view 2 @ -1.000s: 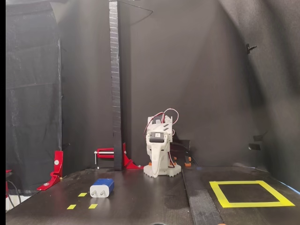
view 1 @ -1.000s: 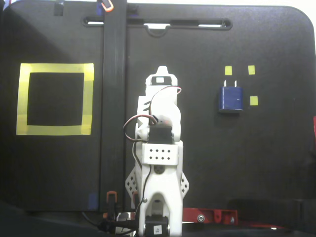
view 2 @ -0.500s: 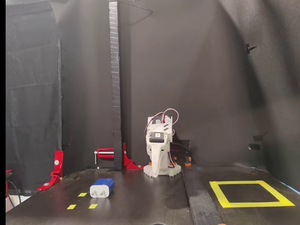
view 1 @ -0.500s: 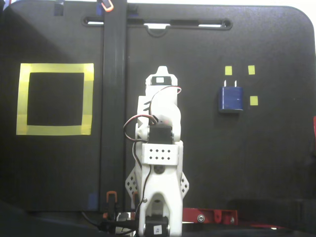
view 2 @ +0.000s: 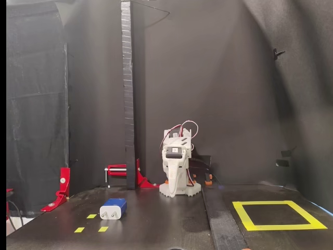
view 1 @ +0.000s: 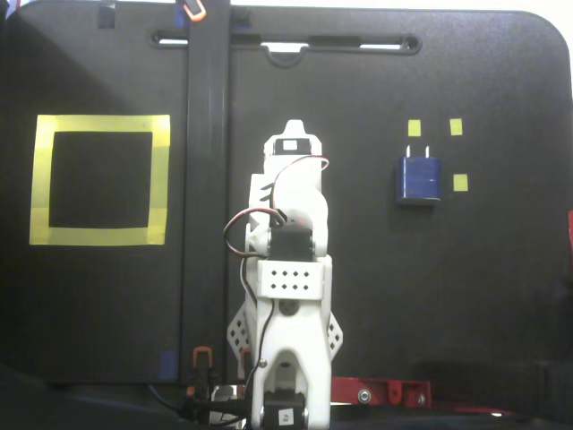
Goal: Grasp the block and place it in the designated area.
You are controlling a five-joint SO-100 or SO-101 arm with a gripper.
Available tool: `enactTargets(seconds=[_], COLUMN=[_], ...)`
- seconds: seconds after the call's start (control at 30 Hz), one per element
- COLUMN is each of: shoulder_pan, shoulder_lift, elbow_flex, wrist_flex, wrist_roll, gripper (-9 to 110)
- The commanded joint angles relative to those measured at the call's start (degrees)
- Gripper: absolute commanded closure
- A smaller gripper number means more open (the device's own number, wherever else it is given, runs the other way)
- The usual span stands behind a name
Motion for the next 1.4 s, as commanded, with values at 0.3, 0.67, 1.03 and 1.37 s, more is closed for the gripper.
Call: enactTargets(seconds=[0.3, 0.67, 1.03, 1.37], shoulder_pan=[-0.26, -0.26, -0.09, 6.86], shoulder_lift=[0.35, 0.35, 0.35, 0.35], elbow_flex=[0.26, 0.26, 0.26, 0.26], wrist_flex=[-23.29, -39.29, -40.52, -40.43], wrist_roll=[-0.35, -0.35, -0.44, -0.44], gripper=[101, 101, 101, 101])
